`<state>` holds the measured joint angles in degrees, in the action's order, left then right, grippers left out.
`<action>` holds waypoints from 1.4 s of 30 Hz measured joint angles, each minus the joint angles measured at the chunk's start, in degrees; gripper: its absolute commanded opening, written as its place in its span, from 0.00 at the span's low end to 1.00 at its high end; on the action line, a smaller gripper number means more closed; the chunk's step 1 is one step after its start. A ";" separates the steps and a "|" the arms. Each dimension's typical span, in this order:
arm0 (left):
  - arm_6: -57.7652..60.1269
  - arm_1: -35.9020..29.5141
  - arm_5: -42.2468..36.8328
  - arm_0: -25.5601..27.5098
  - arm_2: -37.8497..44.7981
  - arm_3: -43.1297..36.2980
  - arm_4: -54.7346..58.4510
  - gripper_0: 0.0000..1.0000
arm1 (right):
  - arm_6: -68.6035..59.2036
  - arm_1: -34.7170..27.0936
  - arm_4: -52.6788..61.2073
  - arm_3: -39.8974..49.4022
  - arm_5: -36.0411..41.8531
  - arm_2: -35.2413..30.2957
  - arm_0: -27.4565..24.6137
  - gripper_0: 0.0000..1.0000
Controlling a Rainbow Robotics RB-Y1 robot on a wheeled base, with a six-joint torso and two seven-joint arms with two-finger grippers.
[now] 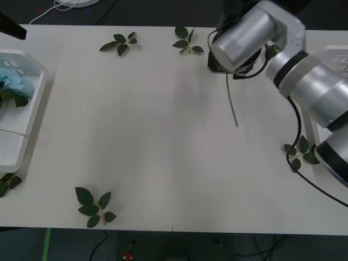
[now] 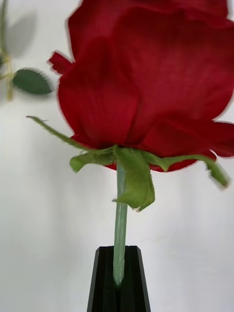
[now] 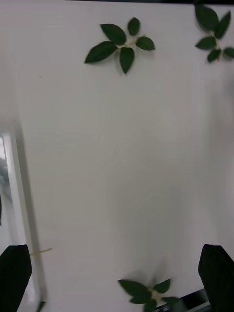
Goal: Place the red flowers into the right box and the blue flowers into the left box. If a person shows an open palm, hand one flower to the person first, then continue sorting.
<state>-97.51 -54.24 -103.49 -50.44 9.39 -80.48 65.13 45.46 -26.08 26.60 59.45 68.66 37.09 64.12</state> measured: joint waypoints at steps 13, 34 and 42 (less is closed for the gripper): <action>-34.00 10.53 -3.12 15.96 18.41 -16.01 0.03 1.00 | 22.58 -28.00 15.20 4.05 3.09 -4.51 0.01 0.00; -57.26 8.61 16.19 28.52 2.82 -21.67 17.63 1.00 | 37.71 -46.02 23.56 0.19 -17.54 -4.67 -16.02 0.00; -57.26 5.23 22.51 30.68 -3.02 -21.73 21.65 1.00 | 37.71 -44.68 18.54 -6.98 -25.07 -4.67 -19.32 0.00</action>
<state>-154.77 -49.01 -80.98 -19.77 6.36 -102.21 86.78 83.17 -70.75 45.14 52.47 43.60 32.42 44.80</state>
